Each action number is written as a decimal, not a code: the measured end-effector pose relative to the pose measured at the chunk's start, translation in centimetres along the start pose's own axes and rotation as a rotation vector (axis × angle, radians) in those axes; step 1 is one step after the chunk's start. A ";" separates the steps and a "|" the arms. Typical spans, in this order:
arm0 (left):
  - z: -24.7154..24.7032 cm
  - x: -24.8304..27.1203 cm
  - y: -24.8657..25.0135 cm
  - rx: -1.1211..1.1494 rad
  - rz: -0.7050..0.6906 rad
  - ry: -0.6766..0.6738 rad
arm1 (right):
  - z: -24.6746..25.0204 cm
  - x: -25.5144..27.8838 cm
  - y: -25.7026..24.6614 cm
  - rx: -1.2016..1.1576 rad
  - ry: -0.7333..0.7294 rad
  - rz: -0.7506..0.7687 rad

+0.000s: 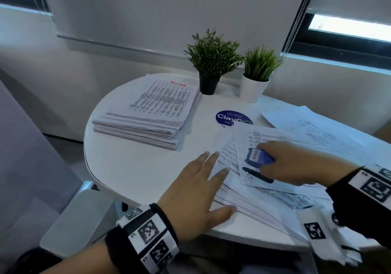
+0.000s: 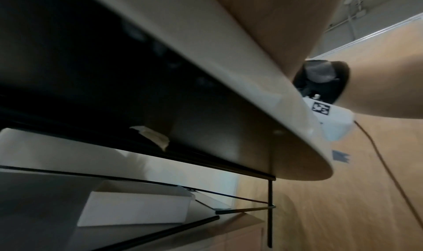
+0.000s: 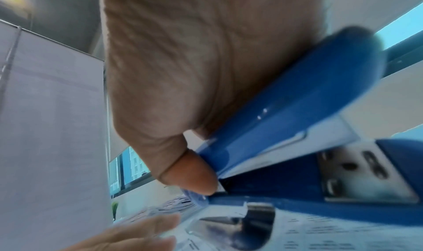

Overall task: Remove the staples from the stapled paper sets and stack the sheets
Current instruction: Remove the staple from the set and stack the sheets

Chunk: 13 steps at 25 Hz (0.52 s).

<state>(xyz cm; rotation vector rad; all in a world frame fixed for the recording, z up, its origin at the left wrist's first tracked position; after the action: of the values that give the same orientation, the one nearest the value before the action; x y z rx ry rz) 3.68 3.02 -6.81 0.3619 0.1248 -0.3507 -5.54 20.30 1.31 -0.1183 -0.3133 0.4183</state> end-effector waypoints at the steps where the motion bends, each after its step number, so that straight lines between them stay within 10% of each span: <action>1: -0.3 -0.1 0.4 -0.012 -0.001 -0.033 | 0.1 -0.8 -0.5 0.012 -0.005 0.033; 13: -2.0 -0.6 1.7 -0.028 0.091 -0.141 | -1.4 -5.2 -2.6 0.185 0.023 0.309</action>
<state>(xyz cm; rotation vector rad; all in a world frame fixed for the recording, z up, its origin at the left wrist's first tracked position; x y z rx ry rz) 3.61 5.45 -7.95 0.3127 -0.0243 -0.2830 -8.67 15.73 -0.96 0.0108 -0.2324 0.7494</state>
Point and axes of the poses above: each hand's wrist, its own x-axis away from the middle knuckle, its own z-axis out of the back of the hand, y = z × x, the point moved 4 cm from there along -x, towards the middle knuckle, and after that the axes turned 4 degrees about x, right-handed, at the moved point
